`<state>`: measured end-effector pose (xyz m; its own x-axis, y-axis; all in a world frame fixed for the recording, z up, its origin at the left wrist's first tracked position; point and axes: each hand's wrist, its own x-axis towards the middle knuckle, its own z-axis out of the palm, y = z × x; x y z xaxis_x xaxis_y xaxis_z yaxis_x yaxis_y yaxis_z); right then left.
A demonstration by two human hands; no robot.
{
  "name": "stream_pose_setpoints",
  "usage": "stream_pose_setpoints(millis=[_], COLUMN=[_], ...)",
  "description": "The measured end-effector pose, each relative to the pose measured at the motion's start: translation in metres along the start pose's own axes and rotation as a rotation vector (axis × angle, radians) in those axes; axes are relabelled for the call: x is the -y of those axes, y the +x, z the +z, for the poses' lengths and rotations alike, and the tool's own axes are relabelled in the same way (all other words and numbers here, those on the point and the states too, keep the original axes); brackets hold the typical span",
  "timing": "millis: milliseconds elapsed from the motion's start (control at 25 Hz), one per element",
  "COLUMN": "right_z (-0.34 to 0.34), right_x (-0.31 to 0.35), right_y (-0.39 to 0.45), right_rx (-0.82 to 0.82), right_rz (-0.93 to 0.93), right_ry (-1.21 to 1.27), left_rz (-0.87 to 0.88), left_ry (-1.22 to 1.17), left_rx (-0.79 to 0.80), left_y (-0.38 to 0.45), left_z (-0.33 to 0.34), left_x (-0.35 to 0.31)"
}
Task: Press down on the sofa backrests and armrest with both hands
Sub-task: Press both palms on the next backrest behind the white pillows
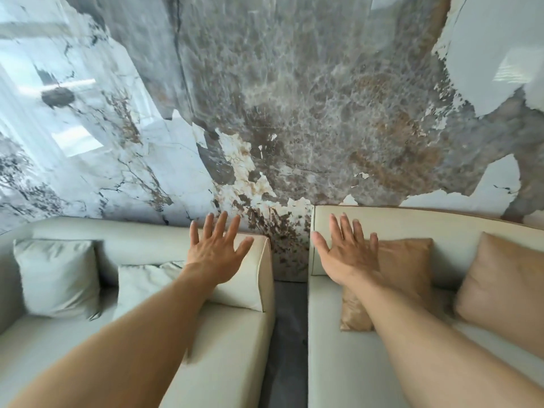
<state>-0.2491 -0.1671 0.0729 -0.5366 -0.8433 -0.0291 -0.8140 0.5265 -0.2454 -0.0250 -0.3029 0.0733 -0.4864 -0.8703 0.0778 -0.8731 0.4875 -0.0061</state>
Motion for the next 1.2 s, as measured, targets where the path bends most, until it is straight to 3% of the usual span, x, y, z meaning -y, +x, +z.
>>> stream_pose_setpoints(millis=[440,760,1000,1200], right_z=[0.026,0.082,0.121,0.154], right_x=[0.079,0.208,0.332,0.368], right_y=[-0.012,-0.005,0.017,0.043], right_rx=[-0.02,-0.013,0.018,0.069], right_rz=[-0.06,-0.036,0.085,0.154], right_ry=[0.097,0.011,-0.08,-0.13], left_rz=[-0.054,-0.026,0.072,0.143], left_ry=[0.061,0.011,-0.085,-0.127], left_rx=[-0.028,-0.017,-0.011,0.015], left_y=[-0.034,-0.011,0.045,0.091], left_z=[-0.026,0.003,0.04,0.078], left_x=[0.085,0.227,0.363,0.401])
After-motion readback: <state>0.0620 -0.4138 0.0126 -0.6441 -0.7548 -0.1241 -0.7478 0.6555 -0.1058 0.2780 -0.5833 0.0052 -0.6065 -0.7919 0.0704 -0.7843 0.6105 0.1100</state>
